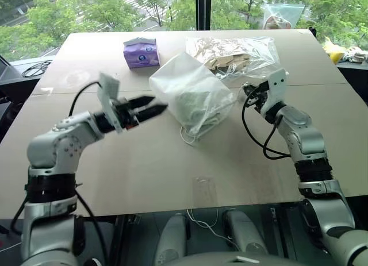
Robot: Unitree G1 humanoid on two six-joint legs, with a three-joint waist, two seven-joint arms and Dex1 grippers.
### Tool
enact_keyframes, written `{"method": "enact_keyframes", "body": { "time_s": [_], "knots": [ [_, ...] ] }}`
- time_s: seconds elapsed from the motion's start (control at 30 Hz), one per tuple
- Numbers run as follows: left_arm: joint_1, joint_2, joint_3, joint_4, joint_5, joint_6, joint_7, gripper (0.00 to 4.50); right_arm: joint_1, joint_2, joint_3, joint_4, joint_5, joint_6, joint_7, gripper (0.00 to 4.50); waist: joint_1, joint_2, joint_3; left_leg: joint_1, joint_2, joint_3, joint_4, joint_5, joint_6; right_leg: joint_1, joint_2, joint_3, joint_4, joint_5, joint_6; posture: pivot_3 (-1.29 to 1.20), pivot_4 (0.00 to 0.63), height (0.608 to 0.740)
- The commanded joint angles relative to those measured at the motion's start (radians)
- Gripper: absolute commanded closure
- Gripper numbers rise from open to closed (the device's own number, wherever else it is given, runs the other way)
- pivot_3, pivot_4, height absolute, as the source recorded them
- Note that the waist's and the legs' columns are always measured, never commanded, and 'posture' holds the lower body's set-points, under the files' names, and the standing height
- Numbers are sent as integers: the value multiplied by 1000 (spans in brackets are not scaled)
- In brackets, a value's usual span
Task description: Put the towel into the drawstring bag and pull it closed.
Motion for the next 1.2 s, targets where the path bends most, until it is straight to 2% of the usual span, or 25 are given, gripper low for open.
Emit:
{"method": "enact_keyframes", "body": {
  "time_s": [0.03,0.27,0.5,0.63,0.73,0.9,0.97,1.0,1.2],
  "knots": [
    [21,15,-105,-51,137,-143,-64,448,-27,4,-7,-34,-4,-7,7,4500,6,0,0,0,0,0,0,0,0,0,0,0,0,0,0,0,150,740],
    [21,-115,-223,60,329,-393,-52,448,-31,12,-12,-35,-9,-3,7,4500,16,0,0,0,0,0,0,1,-1,0,0,0,1,0,0,0,150,740],
    [-16,-185,-344,163,495,-560,-72,448,-23,14,-19,-46,-12,3,-1,4500,17,0,0,0,0,0,0,1,-1,0,0,0,1,0,0,0,150,740],
    [-39,-232,-369,216,585,-650,-21,448,-20,14,-22,-52,-13,4,-5,4500,20,0,0,0,0,0,1,1,-1,1,0,0,1,0,0,0,150,740],
    [-33,-254,-362,239,672,-783,78,1194,-14,16,-24,-58,-15,3,-10,4500,20,1,-1,1,0,0,2,1,-1,1,0,0,1,0,0,0,150,740],
    [12,-246,-350,250,768,-926,171,3339,-7,16,-29,-66,-16,4,-13,4500,14,1,-1,2,0,0,2,1,-1,1,0,1,4,0,0,0,150,740],
    [16,-243,-352,259,814,-974,216,3802,-5,15,-31,-67,-17,4,-13,4500,15,1,-1,3,0,0,2,1,-1,1,0,1,5,0,0,0,150,740],
    [16,-243,-356,264,837,-997,238,4487,-5,15,-31,-67,-17,4,-12,4500,16,1,-1,3,0,0,2,1,-1,1,0,1,6,0,0,0,150,740],
    [9,-256,-368,274,961,-1089,371,4487,-10,19,-26,-61,-19,2,-8,4500,15,2,-1,17,0,1,1,1,-1,14,0,2,6,-1,1,0,150,740]
  ]
}}
